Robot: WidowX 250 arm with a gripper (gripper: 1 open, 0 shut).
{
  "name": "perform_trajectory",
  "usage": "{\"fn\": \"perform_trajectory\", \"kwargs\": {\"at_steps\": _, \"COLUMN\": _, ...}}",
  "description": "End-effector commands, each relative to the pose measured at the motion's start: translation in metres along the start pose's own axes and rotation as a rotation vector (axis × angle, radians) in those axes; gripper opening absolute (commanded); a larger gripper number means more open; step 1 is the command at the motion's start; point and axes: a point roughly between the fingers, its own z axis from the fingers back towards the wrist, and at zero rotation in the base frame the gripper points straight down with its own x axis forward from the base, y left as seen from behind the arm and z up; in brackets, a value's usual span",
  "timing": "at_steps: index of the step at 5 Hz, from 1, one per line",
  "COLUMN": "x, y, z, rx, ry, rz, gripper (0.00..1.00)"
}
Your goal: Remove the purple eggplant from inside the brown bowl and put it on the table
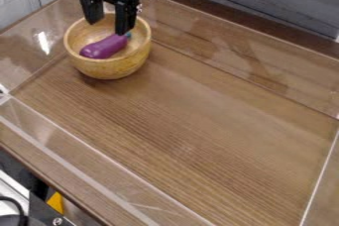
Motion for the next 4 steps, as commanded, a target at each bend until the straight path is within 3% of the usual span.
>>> {"fn": "perform_trajectory", "kwargs": {"at_steps": 1, "x": 0.009, "y": 0.012, "z": 0.015, "rx": 0.024, "ry": -0.064, "rz": 0.001, "gripper": 1.0}}
{"fn": "perform_trajectory", "kwargs": {"at_steps": 4, "x": 0.016, "y": 0.023, "z": 0.009, "rx": 0.014, "ry": -0.086, "rz": -0.009, "gripper": 1.0}}
